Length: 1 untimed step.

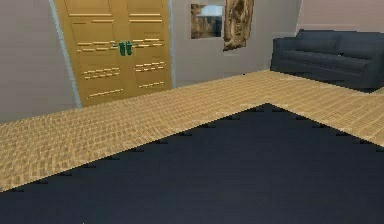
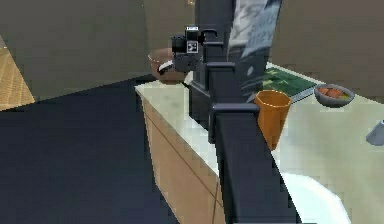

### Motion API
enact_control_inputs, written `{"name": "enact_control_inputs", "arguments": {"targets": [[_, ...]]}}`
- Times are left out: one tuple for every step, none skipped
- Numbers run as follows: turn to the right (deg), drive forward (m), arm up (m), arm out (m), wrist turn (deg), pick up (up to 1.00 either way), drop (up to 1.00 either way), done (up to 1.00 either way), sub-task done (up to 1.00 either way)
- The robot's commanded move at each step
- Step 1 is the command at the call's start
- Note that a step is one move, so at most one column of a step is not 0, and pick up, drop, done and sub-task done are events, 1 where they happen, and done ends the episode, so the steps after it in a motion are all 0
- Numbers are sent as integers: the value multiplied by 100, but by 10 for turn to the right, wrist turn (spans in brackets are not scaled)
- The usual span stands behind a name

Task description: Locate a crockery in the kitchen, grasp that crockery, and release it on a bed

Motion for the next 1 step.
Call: {"name": "enact_control_inputs", "arguments": {"targets": [[0, 0, 0, 0, -450, 0, 0, 0, 0]]}}
